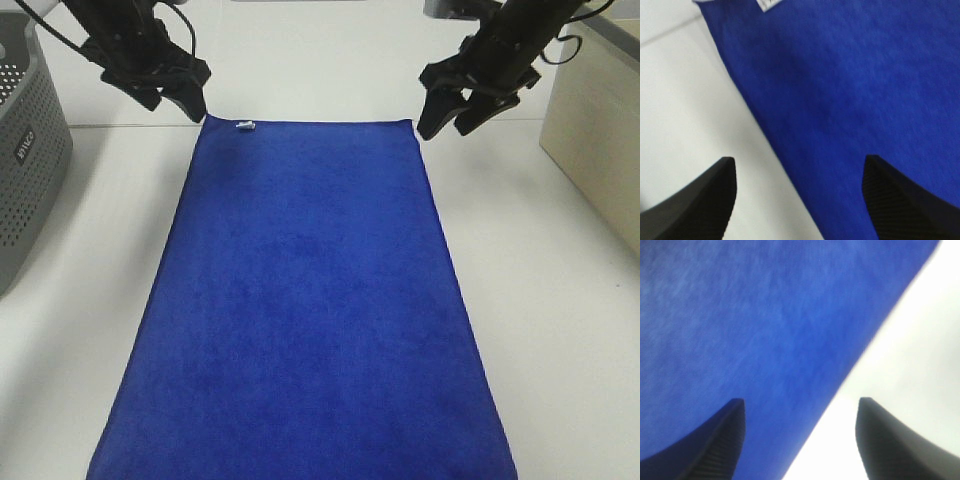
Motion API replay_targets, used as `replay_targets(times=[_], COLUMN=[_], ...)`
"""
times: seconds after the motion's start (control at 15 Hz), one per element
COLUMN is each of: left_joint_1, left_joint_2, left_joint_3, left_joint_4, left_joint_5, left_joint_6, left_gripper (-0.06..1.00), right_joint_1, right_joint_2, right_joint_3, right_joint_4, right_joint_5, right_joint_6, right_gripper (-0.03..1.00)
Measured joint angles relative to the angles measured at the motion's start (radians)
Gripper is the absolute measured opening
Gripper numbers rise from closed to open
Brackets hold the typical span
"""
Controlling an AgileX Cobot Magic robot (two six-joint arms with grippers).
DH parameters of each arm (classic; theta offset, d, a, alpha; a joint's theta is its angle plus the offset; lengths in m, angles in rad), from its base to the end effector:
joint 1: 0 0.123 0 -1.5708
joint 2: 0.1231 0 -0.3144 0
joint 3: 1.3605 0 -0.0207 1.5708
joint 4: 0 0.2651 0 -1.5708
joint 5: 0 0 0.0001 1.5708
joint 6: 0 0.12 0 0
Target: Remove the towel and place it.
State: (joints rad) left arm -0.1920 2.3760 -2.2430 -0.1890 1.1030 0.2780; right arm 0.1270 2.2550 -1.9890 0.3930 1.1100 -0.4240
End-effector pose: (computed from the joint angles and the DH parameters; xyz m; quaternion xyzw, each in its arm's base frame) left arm 0.5524 -0.1279 0.2123 0.2034 0.9523 -0.0822 0.2122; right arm 0.5170 0.1075 0.2064 -0.2051 0.9511 0.1629 0.1637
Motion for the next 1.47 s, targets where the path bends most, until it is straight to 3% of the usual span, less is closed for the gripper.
replay_targets(times=[0.13,0.4,0.6,0.73,0.93,1.13,1.47], left_joint_1=[0.000,0.000,0.019,0.087,0.223,0.258,0.258], left_joint_2=[-0.072,-0.218,-0.287,-0.345,-0.429,-0.629,-1.096], left_joint_3=[0.000,-0.001,-0.001,-0.001,0.012,0.245,0.862], left_joint_4=[0.026,0.073,0.158,0.161,0.110,0.072,0.084], left_joint_5=[0.099,0.108,0.110,0.110,0.110,0.109,0.106], left_joint_6=[-0.073,-0.189,-0.242,-0.245,-0.210,-0.166,-0.161], left_gripper=[0.67,0.79,0.81,0.81,0.81,0.81,0.81], right_joint_1=[0.000,0.000,-0.005,-0.064,-0.187,-0.196,-0.196], right_joint_2=[-0.095,-0.266,-0.348,-0.413,-0.509,-0.708,-1.205], right_joint_3=[-0.001,-0.001,-0.001,-0.001,0.038,0.293,0.822], right_joint_4=[-0.065,-0.212,-0.329,-0.329,-0.229,-0.222,-0.250], right_joint_5=[0.060,0.103,0.107,0.107,0.106,0.105,0.111], right_joint_6=[0.113,0.239,0.350,0.385,0.390,0.390,0.390], right_gripper=[0.64,0.79,0.81,0.82,0.82,0.82,0.82])
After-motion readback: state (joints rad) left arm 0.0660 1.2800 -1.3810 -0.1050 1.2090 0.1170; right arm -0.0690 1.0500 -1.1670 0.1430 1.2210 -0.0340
